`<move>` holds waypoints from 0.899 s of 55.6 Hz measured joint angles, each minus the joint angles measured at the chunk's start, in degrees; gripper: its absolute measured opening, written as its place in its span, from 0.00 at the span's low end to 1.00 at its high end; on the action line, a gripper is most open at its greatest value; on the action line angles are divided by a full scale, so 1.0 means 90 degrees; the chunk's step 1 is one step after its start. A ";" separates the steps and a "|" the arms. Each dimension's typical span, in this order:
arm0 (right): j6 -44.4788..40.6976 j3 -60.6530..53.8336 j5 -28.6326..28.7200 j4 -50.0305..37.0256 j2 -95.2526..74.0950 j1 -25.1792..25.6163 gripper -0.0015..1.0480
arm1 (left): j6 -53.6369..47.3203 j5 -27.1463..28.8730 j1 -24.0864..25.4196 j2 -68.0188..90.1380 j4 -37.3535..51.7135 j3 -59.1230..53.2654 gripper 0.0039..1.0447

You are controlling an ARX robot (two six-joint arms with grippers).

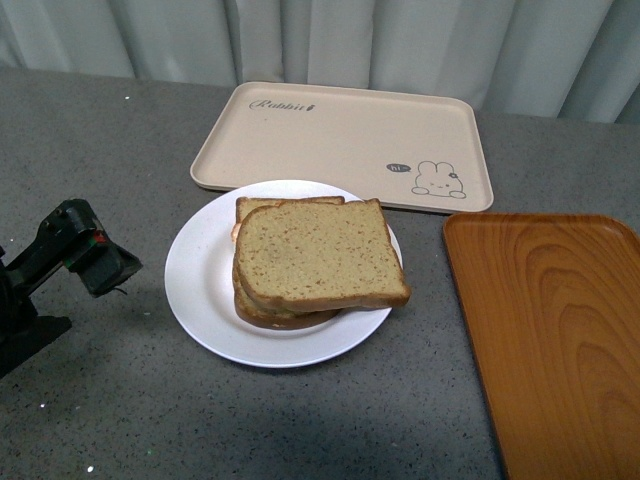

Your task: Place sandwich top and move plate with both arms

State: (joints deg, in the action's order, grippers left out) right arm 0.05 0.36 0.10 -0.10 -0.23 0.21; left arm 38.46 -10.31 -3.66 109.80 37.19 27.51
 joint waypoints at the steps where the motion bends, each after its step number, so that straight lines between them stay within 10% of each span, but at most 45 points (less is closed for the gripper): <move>1: 0.0000 0.0000 0.0000 0.0000 0.0000 0.0000 0.91 | 0.0029 -0.0017 -0.0034 0.0012 -0.0015 0.0029 0.94; 40: 0.0000 0.0000 0.0000 0.0000 0.0000 0.0000 0.91 | 0.0755 -0.0474 -0.0425 0.0872 -0.0175 0.0899 0.94; 50: 0.0000 0.0000 0.0000 0.0000 0.0000 0.0000 0.91 | 0.0916 -0.0542 -0.0532 0.1037 -0.0163 0.1037 0.75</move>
State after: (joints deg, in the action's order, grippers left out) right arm 0.05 0.36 0.10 -0.10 -0.23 0.21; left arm 46.70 -15.18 -8.45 119.13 35.73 36.84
